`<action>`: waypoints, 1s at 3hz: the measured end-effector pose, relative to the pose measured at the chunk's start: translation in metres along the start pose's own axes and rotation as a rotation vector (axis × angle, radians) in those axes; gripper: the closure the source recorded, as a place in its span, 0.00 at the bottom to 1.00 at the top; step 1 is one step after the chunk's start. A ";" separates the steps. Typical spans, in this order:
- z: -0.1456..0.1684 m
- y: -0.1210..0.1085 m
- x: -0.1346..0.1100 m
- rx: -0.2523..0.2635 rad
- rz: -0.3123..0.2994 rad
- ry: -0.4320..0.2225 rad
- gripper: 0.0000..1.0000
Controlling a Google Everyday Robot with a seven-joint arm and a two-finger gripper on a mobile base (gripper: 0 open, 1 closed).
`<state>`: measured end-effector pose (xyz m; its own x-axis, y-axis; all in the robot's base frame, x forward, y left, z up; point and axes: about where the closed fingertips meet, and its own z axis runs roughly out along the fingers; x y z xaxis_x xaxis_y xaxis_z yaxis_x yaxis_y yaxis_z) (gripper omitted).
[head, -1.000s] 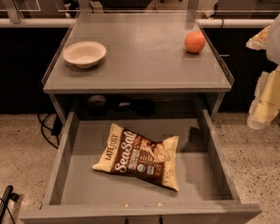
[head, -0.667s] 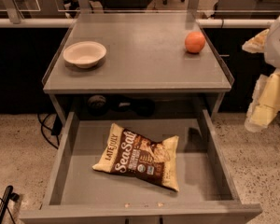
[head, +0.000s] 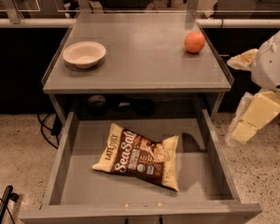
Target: Pick brown chip bag from top drawer and place on counter
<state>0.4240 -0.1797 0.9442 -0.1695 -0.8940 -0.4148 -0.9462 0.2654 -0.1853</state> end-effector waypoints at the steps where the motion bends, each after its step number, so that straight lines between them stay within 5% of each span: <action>1: 0.032 0.018 -0.012 -0.026 0.034 -0.070 0.00; 3: 0.111 0.032 -0.040 -0.028 0.175 -0.111 0.00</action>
Offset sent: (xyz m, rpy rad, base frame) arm 0.0040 0.0834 -0.0951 0.2033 0.0602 -0.1291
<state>0.4310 -0.0954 0.8559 -0.3023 -0.7894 -0.5343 -0.9124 0.4020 -0.0777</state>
